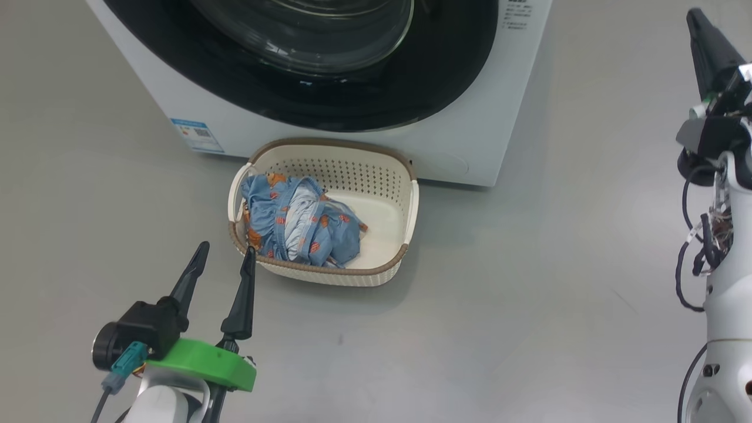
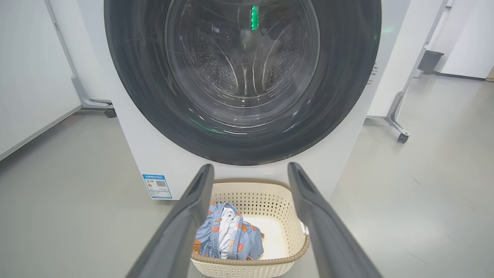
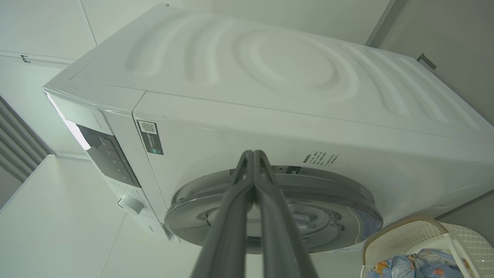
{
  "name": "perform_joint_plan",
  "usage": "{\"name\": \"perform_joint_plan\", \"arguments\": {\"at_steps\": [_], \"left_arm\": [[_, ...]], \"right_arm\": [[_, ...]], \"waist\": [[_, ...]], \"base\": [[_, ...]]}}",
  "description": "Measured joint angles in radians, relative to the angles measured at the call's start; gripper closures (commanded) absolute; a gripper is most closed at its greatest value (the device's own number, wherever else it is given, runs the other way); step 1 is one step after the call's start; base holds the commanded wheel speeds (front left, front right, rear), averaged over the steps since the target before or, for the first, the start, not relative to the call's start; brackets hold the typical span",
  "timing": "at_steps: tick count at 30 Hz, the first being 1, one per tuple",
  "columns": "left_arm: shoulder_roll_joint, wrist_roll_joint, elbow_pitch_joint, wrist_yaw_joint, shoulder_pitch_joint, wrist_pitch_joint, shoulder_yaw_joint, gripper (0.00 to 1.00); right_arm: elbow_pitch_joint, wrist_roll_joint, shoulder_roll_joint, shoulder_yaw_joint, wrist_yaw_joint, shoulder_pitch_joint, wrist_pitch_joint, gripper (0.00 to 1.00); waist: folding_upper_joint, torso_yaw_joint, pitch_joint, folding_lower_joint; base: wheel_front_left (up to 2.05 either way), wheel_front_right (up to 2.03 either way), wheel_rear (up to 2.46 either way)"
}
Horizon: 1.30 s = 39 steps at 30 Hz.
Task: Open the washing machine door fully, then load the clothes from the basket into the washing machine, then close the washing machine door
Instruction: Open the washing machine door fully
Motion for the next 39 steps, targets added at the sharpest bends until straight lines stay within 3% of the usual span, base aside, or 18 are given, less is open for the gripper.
{"name": "perform_joint_plan", "arguments": {"at_steps": [18, 39], "left_arm": [[-0.004, -0.085, -0.053, 0.000, -0.062, 0.000, -0.079, 0.00], [-0.013, -0.164, -0.095, 0.000, -0.146, 0.000, -0.148, 0.00]], "right_arm": [[-0.013, -0.009, -0.028, 0.074, -0.078, -0.194, 0.082, 1.00], [0.044, -0.065, -0.035, 0.116, -0.089, -0.330, 0.080, 1.00]], "waist": [[0.0000, 0.091, 0.139, 0.0001], [0.0000, 0.196, 0.258, 0.0000]], "base": [[0.00, 0.00, 0.00], [0.00, 0.00, 0.00]]}}
